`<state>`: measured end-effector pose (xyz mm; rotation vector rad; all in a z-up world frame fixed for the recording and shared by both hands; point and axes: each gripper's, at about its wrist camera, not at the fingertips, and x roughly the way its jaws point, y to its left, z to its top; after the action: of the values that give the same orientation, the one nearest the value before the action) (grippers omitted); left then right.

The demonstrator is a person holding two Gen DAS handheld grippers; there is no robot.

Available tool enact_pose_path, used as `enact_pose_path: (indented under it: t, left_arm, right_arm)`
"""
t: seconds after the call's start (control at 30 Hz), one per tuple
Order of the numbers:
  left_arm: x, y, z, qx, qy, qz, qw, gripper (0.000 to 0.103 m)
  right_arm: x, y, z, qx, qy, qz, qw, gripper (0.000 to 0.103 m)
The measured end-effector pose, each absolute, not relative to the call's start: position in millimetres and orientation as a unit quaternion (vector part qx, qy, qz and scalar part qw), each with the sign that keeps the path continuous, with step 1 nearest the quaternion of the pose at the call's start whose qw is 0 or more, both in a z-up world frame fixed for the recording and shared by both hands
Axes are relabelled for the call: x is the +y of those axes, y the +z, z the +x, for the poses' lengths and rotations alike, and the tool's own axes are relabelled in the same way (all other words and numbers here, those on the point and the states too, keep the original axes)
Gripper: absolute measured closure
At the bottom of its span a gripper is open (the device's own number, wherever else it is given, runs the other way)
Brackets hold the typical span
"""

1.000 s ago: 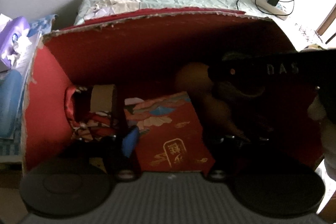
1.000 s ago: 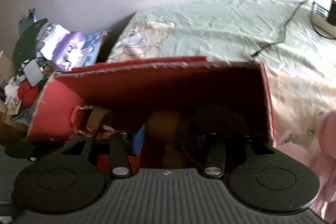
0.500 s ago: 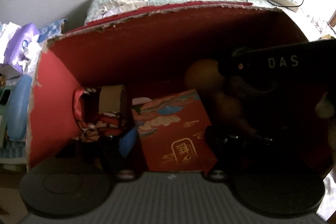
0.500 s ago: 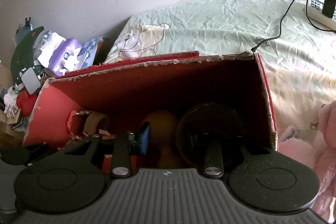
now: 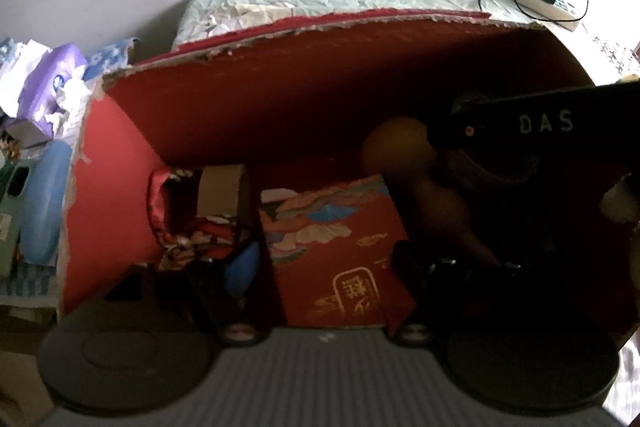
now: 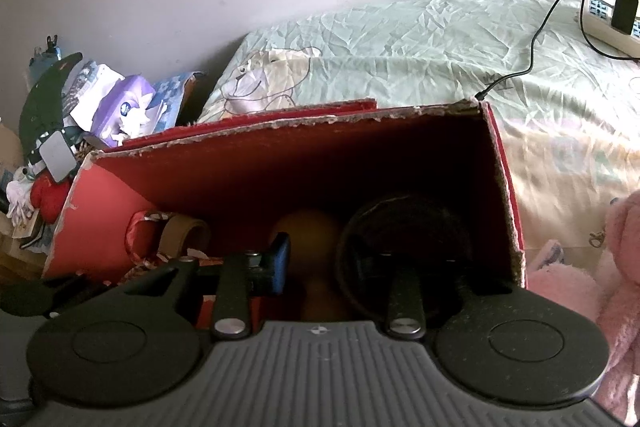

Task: Organize objects

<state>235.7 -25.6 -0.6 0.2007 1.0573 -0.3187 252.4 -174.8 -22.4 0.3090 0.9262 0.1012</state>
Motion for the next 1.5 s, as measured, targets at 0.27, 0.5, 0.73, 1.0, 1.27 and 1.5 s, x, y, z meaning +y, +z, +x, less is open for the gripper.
enact_pose_path:
  t: [0.27, 0.5, 0.73, 1.0, 1.27, 1.5]
  left_arm:
    - [-27.1, 0.4, 234.6, 0.500, -0.139, 0.096, 0.850, 0.027]
    - [-26.9, 0.0, 236.3, 0.502, -0.124, 0.095, 0.851, 0.027]
    - [-24.6, 0.0, 239.1, 0.502, -0.101, 0.091, 0.854, 0.027]
    - [-23.5, -0.2, 240.4, 0.502, -0.074, 0.086, 0.858, 0.026]
    - [-23.2, 0.1, 241.3, 0.499, -0.061, 0.084, 0.861, 0.027]
    - [-21.9, 0.3, 241.9, 0.500, -0.061, 0.083, 0.860, 0.027]
  right_arm:
    - [-175.9, -21.8, 248.8, 0.436, 0.052, 0.150, 0.886, 0.073]
    - [-175.3, -21.3, 248.9, 0.434, 0.053, 0.149, 0.887, 0.073]
    - [-174.9, -19.9, 247.0, 0.424, 0.053, 0.147, 0.892, 0.075]
    - [-177.3, -18.5, 243.0, 0.410, 0.052, 0.160, 0.897, 0.074]
    - [-177.7, -19.1, 244.0, 0.412, 0.058, 0.165, 0.894, 0.074]
    - [-177.4, -18.7, 244.1, 0.413, 0.053, 0.160, 0.895, 0.074]
